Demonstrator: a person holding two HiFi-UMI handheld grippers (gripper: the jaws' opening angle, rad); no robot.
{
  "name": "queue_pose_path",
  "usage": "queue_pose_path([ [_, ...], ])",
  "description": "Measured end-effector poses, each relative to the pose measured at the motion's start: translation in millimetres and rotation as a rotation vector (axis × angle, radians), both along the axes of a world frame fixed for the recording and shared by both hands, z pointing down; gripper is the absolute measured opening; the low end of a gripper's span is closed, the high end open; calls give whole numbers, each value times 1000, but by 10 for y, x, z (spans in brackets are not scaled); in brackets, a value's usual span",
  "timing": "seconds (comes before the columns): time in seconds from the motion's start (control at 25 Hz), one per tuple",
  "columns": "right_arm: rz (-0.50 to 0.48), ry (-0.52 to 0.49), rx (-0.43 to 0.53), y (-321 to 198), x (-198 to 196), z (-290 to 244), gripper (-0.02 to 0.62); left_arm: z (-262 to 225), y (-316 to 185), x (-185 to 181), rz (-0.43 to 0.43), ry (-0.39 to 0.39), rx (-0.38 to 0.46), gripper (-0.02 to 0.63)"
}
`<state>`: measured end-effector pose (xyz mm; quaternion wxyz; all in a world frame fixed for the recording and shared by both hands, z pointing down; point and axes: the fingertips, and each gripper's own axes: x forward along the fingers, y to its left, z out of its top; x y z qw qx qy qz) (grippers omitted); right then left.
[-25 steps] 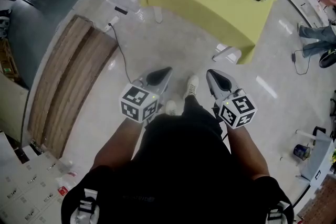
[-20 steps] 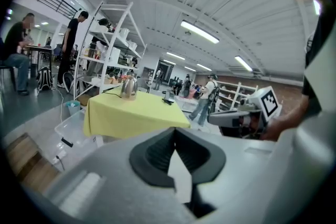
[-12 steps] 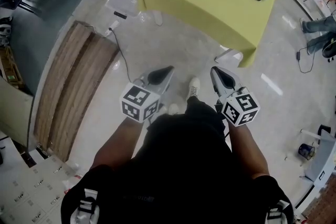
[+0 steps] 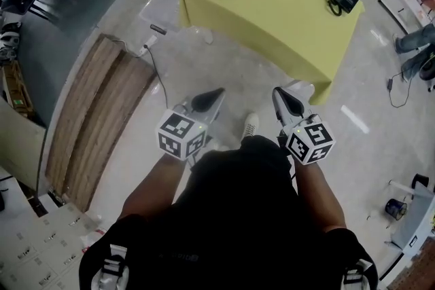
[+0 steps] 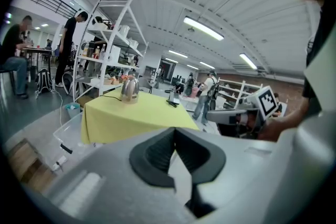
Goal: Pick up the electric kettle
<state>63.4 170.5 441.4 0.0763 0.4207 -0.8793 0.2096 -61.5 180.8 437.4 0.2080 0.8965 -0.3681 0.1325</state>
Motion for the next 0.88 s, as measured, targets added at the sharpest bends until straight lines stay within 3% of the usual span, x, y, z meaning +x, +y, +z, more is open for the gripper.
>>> queue_pose_path([
  [0.28,-23,-12,13,-449,209,-143,5,-165,-465,187,-51,55,-22,2],
  [0.88,-82,-25,41,-1321,750,-159,5,-170,-1325,755,-98,-3,38,2],
])
